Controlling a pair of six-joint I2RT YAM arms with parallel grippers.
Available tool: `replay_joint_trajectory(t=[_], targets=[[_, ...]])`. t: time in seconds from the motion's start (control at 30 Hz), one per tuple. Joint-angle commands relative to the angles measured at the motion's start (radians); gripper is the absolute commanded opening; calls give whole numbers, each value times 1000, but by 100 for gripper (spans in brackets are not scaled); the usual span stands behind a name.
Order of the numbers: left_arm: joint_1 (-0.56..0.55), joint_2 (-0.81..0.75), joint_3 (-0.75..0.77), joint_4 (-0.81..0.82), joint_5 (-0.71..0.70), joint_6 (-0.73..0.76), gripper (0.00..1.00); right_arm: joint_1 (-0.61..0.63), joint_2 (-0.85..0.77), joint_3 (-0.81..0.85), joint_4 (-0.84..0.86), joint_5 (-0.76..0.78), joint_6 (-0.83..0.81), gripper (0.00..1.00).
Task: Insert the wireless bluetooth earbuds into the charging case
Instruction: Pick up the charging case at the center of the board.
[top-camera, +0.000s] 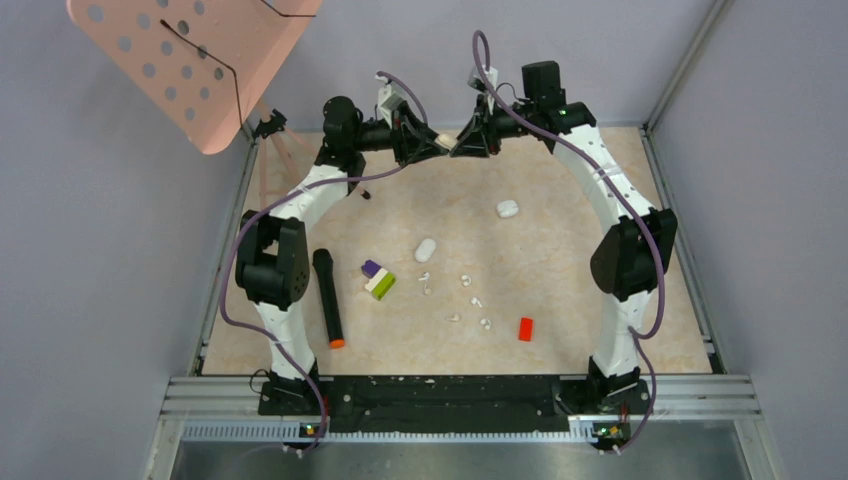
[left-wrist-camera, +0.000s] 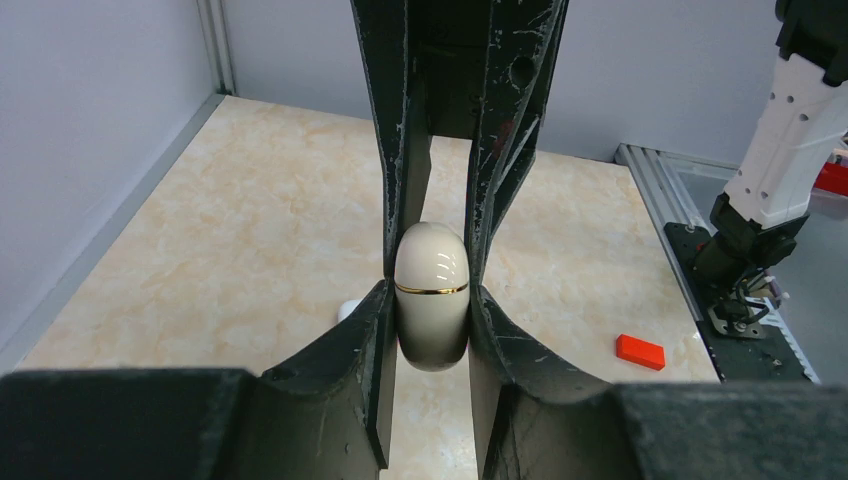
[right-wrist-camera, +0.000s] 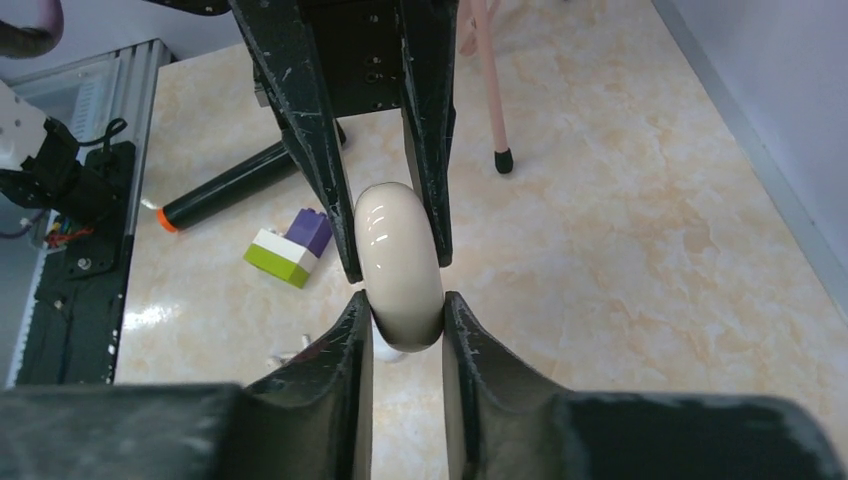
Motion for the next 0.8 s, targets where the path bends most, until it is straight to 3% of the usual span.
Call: replay_joint_trajectory(t=[0.0, 0.07, 0.1, 0.17, 0.4, 0.6, 0.77], targets=[[-3, -39, 45, 25, -3, 16, 17, 16, 11, 50, 21, -33, -15, 13], [-3, -37, 46, -10, -19, 39, 30, 16, 8, 59, 0, -12, -45, 6], [-2, -38, 48, -40, -30, 54, 42, 17, 8, 70, -25, 11, -76, 5], [3, -46, 40, -85, -26, 99, 49, 22, 8, 105, -96, 73, -164, 4], [18, -113, -43, -209, -17, 296, 52, 45, 10, 194, -358, 257, -471, 1], [19, -116, -65, -173, -4, 316, 51, 76, 8, 201, -412, 357, -555, 0], [0, -102, -94, -118, -25, 317, 54, 82, 42, 258, -416, 340, -513, 0]])
